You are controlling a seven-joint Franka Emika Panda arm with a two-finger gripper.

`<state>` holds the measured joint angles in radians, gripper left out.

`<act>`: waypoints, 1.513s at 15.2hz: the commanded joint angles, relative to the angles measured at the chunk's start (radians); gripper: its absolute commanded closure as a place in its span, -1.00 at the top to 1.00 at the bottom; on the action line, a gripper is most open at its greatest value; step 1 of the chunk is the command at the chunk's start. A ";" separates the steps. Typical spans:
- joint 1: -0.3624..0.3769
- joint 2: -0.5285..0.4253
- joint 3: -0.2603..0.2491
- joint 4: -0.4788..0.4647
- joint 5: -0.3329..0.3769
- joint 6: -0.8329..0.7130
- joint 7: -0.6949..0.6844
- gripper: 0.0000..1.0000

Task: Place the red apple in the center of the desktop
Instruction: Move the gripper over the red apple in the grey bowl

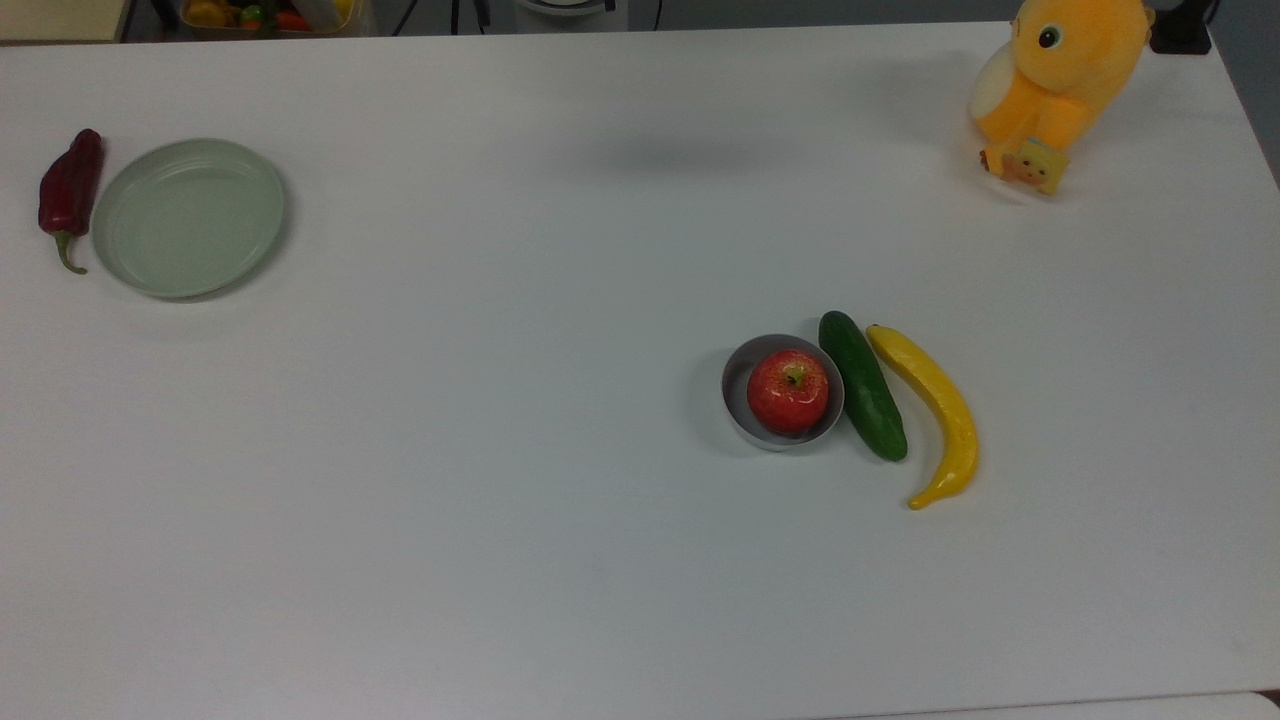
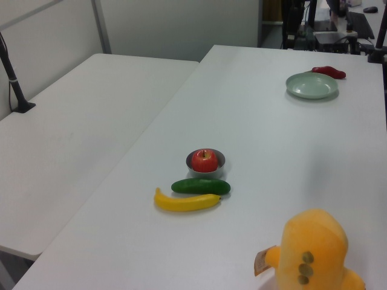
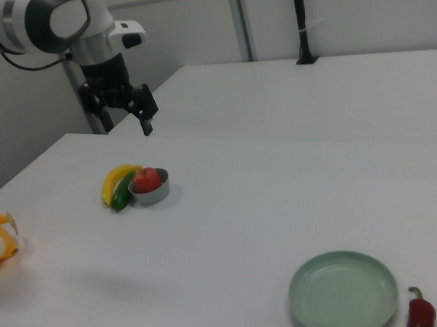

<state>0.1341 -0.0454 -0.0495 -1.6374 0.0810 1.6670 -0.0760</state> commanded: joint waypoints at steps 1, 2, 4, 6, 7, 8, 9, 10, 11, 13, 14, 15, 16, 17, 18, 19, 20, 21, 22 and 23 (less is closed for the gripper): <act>-0.005 0.013 0.013 -0.003 0.020 0.010 -0.024 1.00; -0.007 0.016 0.013 -0.001 0.020 0.010 -0.021 1.00; -0.005 0.018 0.013 -0.001 0.020 0.011 -0.024 1.00; -0.004 0.016 0.013 -0.001 0.020 0.011 -0.021 1.00; -0.005 0.016 0.013 -0.001 0.020 0.011 -0.024 1.00; -0.004 0.016 0.013 -0.001 0.020 0.011 -0.024 1.00; -0.004 0.019 0.014 -0.001 0.022 0.010 -0.024 1.00; 0.004 0.024 0.019 -0.001 0.020 0.010 -0.024 1.00; 0.009 0.029 0.032 0.001 0.011 0.011 -0.016 1.00; 0.010 0.050 0.057 0.036 0.005 0.020 -0.010 1.00; 0.010 0.077 0.059 0.080 0.006 0.019 -0.011 1.00; 0.015 0.099 0.060 0.114 0.006 0.020 -0.013 1.00; 0.036 0.125 0.063 0.134 0.003 0.022 -0.011 1.00; 0.057 0.151 0.065 0.164 0.003 0.023 -0.011 1.00; 0.068 0.183 0.065 0.195 0.003 0.023 -0.010 1.00; 0.082 0.211 0.065 0.218 0.005 0.028 -0.007 1.00; 0.105 0.234 0.065 0.232 0.003 0.055 -0.002 1.00; 0.123 0.251 0.065 0.232 0.002 0.103 0.007 1.00; 0.134 0.265 0.065 0.232 0.002 0.143 0.025 1.00; 0.147 0.288 0.065 0.234 0.000 0.175 0.039 1.00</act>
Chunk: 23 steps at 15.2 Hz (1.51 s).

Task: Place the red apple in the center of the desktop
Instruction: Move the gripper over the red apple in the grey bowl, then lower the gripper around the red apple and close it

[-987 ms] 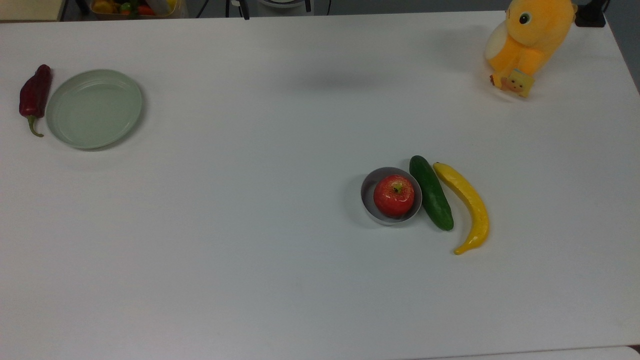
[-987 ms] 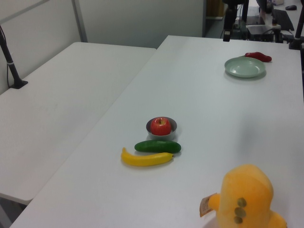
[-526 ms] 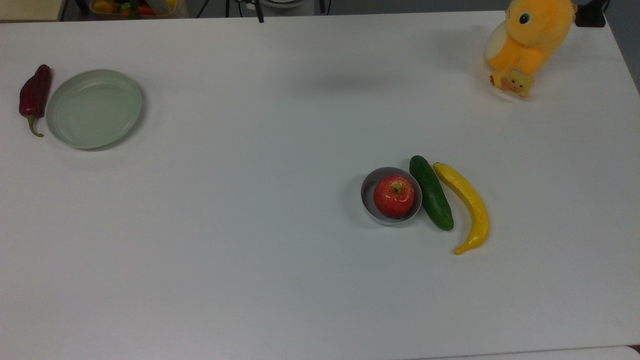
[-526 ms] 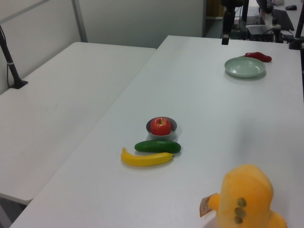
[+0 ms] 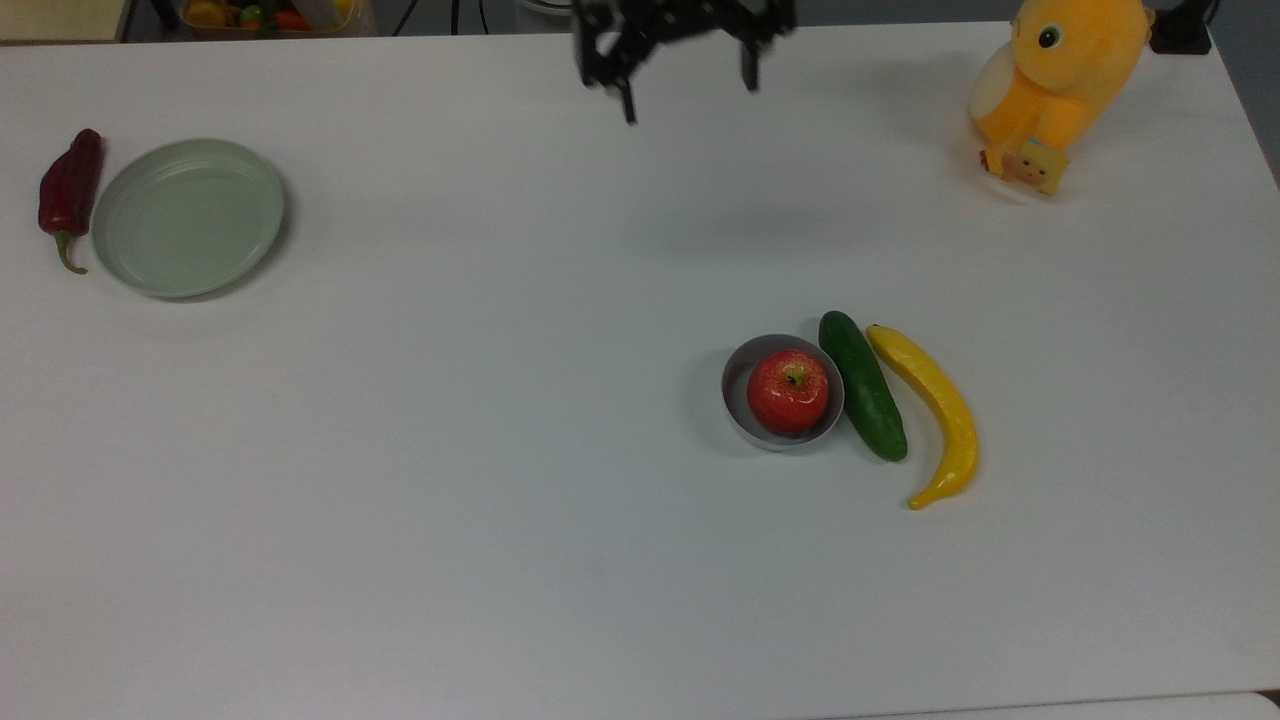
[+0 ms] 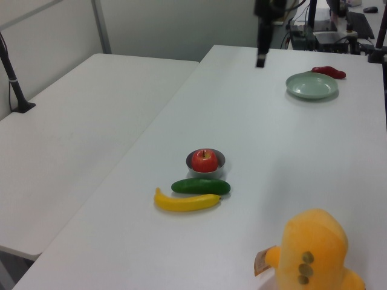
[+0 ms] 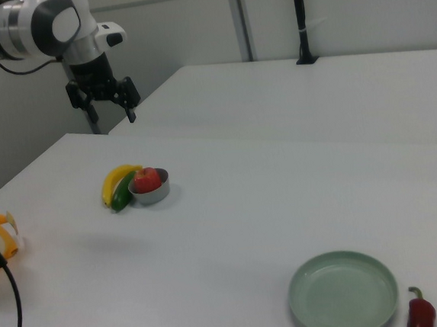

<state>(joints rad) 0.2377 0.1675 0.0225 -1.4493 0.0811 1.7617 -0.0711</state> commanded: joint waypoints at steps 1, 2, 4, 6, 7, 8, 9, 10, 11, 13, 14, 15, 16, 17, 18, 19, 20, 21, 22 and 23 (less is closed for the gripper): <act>0.058 0.095 -0.007 0.046 0.000 0.116 0.040 1.00; 0.069 0.116 -0.007 0.043 -0.004 0.158 0.046 1.00; 0.086 0.157 -0.006 0.040 -0.014 0.229 0.054 1.00; 0.101 0.205 -0.007 0.037 -0.015 0.304 0.056 1.00; 0.103 0.217 -0.006 0.032 -0.015 0.323 0.056 1.00; 0.107 0.234 -0.007 0.032 -0.017 0.338 0.056 1.00; 0.107 0.248 -0.006 0.032 -0.026 0.354 0.056 1.00; 0.109 0.268 -0.007 0.032 -0.038 0.366 0.060 1.00; 0.109 0.286 -0.006 0.032 -0.049 0.384 0.071 1.00; 0.129 0.328 -0.006 0.030 -0.072 0.439 0.096 1.00; 0.130 0.342 -0.006 0.032 -0.080 0.443 0.097 1.00; 0.137 0.357 -0.006 0.030 -0.090 0.444 0.099 1.00; 0.141 0.371 -0.006 0.027 -0.098 0.449 0.099 1.00; 0.143 0.383 -0.006 0.026 -0.098 0.467 0.099 1.00; 0.144 0.397 -0.006 0.024 -0.100 0.491 0.099 1.00; 0.144 0.411 -0.006 0.015 -0.107 0.510 0.099 1.00; 0.144 0.424 -0.006 0.014 -0.116 0.522 0.099 1.00; 0.146 0.438 -0.006 0.014 -0.127 0.528 0.100 1.00; 0.146 0.444 -0.006 0.014 -0.141 0.541 0.112 1.00; 0.146 0.454 -0.006 0.014 -0.162 0.556 0.131 1.00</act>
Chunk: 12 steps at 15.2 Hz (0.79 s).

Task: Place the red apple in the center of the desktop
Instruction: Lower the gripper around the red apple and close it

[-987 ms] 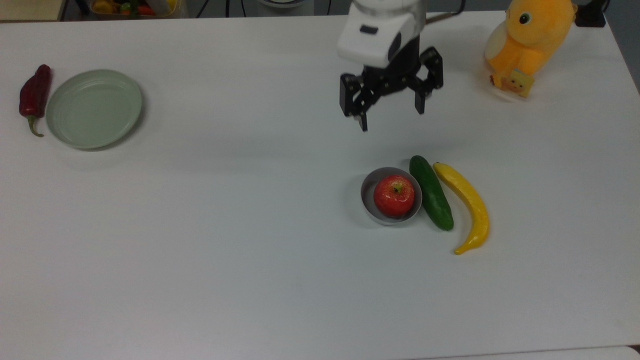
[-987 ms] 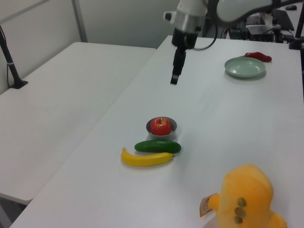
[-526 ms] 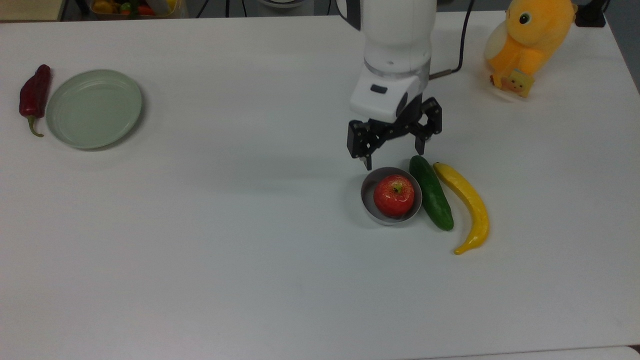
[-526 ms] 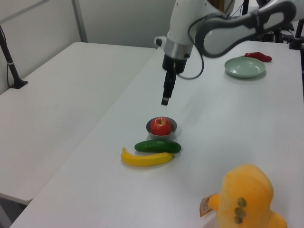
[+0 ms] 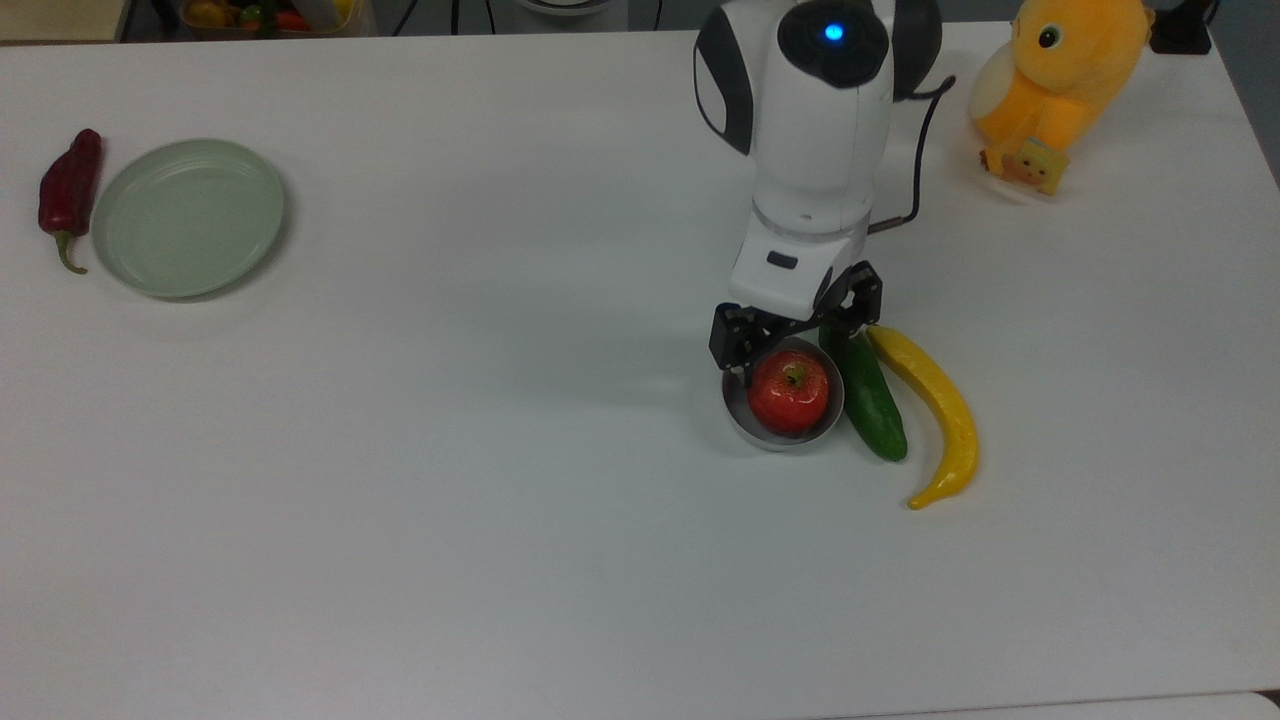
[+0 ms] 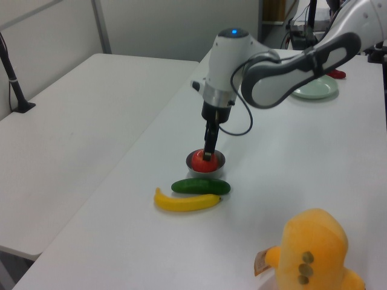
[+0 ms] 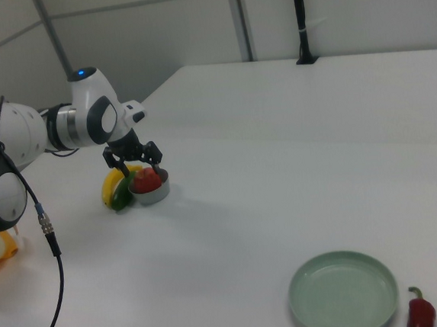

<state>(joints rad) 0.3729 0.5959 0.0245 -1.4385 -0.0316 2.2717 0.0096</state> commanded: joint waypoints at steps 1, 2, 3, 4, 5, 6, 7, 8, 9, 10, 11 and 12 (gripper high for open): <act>0.009 0.028 -0.006 0.003 -0.072 0.057 0.068 1.00; 0.009 0.041 -0.006 0.003 -0.091 0.066 0.078 1.00; 0.009 0.047 -0.002 0.003 -0.097 0.072 0.081 1.00; 0.008 0.051 0.008 0.003 -0.099 0.075 0.079 1.00; 0.008 0.056 0.012 0.003 -0.100 0.075 0.079 1.00; 0.008 0.056 0.014 0.003 -0.103 0.075 0.078 0.89; 0.009 0.055 0.014 0.003 -0.116 0.072 0.078 0.66; 0.009 0.055 0.017 0.003 -0.137 0.066 0.081 0.28; 0.009 0.051 0.029 0.003 -0.149 0.060 0.082 -0.12; 0.008 0.048 0.037 0.003 -0.151 0.058 0.082 -0.44; 0.008 0.042 0.038 0.003 -0.149 0.057 0.082 -0.61; 0.006 0.030 0.038 0.001 -0.148 0.055 0.082 -0.63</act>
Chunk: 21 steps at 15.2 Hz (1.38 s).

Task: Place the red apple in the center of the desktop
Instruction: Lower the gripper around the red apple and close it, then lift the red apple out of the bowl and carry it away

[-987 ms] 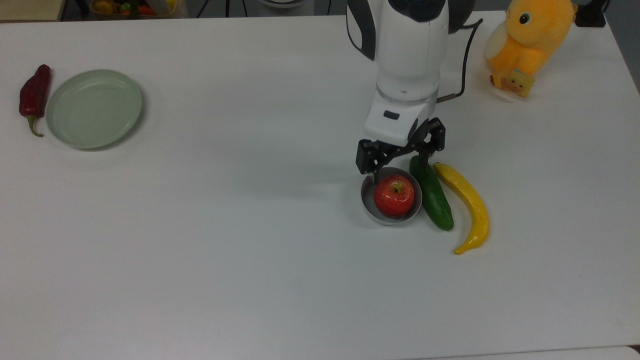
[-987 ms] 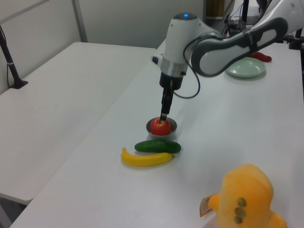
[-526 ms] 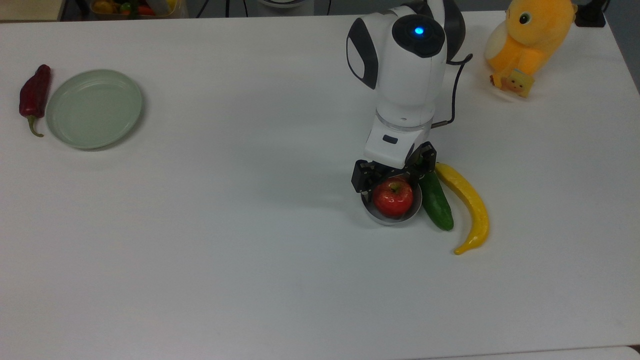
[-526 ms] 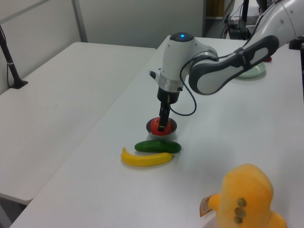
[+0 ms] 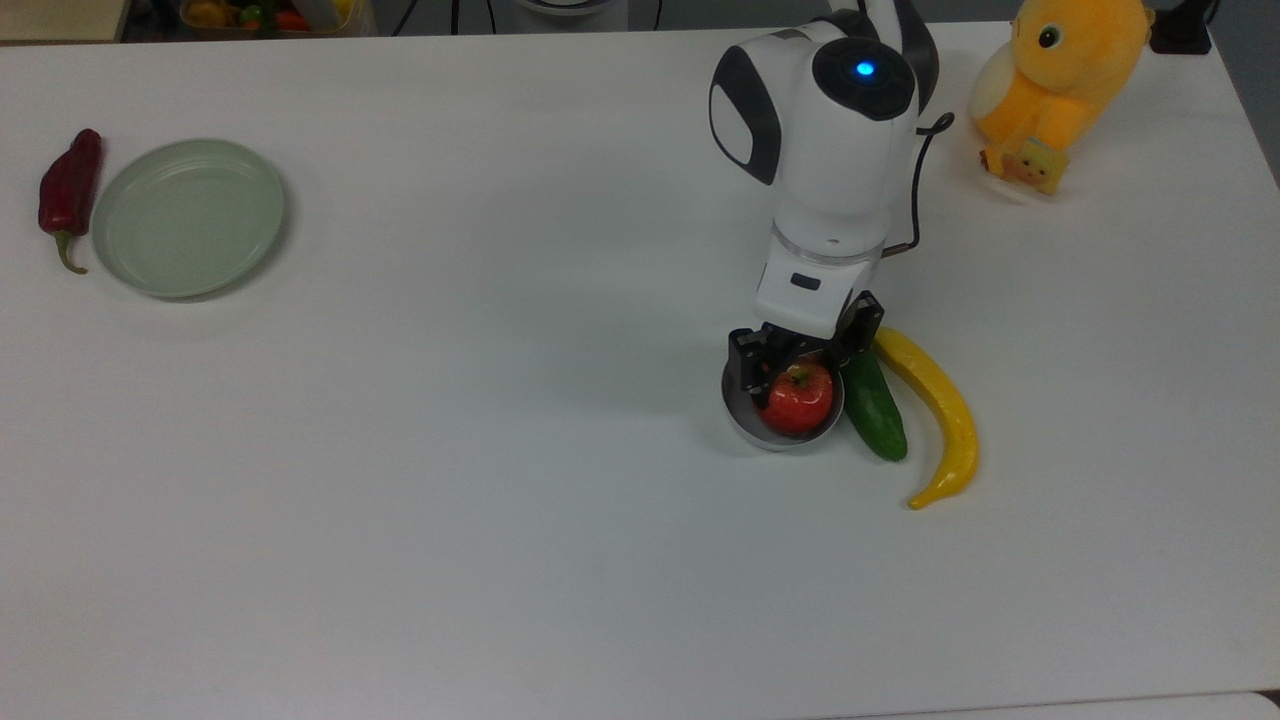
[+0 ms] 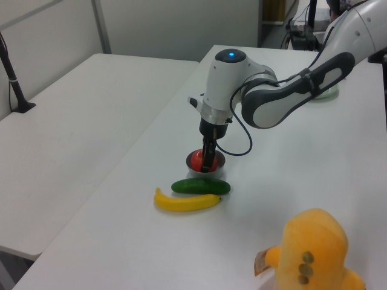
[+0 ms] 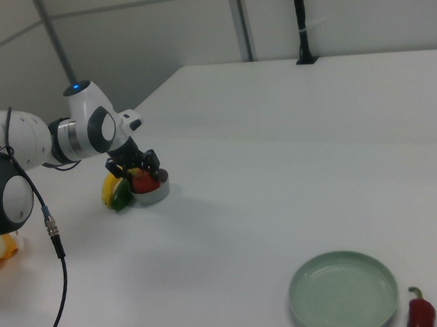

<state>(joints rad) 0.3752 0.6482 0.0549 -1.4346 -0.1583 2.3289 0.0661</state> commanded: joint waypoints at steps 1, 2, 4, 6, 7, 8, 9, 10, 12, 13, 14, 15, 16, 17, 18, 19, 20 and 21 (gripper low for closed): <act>0.004 -0.042 0.008 -0.006 -0.018 -0.016 0.027 -0.63; 0.002 -0.064 0.008 -0.010 -0.015 -0.040 0.040 -0.63; -0.001 -0.134 0.008 -0.024 -0.006 -0.088 0.050 -0.62; -0.010 -0.224 0.008 -0.055 0.000 -0.143 0.052 -0.60; -0.019 -0.270 0.010 -0.072 0.006 -0.176 0.052 -0.60; -0.031 -0.318 0.010 -0.090 0.016 -0.204 0.052 -0.60; -0.038 -0.361 0.010 -0.105 0.031 -0.232 0.052 -0.55; -0.051 -0.401 0.008 -0.125 0.051 -0.258 0.052 -0.55; -0.084 -0.485 0.008 -0.186 0.063 -0.302 0.050 -0.55; -0.094 -0.525 0.006 -0.223 0.063 -0.322 0.044 -0.56; -0.113 -0.565 0.006 -0.262 0.063 -0.338 0.043 -0.56; -0.130 -0.603 0.005 -0.300 0.063 -0.359 0.040 -0.55; -0.143 -0.639 0.005 -0.340 0.063 -0.377 0.031 -0.56; -0.157 -0.672 0.002 -0.383 0.063 -0.390 0.020 -0.55; -0.177 -0.700 0.002 -0.424 0.063 -0.394 -0.006 -0.56; -0.195 -0.725 0.000 -0.458 0.063 -0.402 -0.034 -0.56; -0.221 -0.743 -0.001 -0.489 0.065 -0.411 -0.061 -0.56; -0.249 -0.754 0.000 -0.513 0.065 -0.424 -0.084 -0.56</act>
<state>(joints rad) 0.1895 -0.0111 0.0564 -1.8081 -0.1108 1.9210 0.0620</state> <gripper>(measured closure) 0.282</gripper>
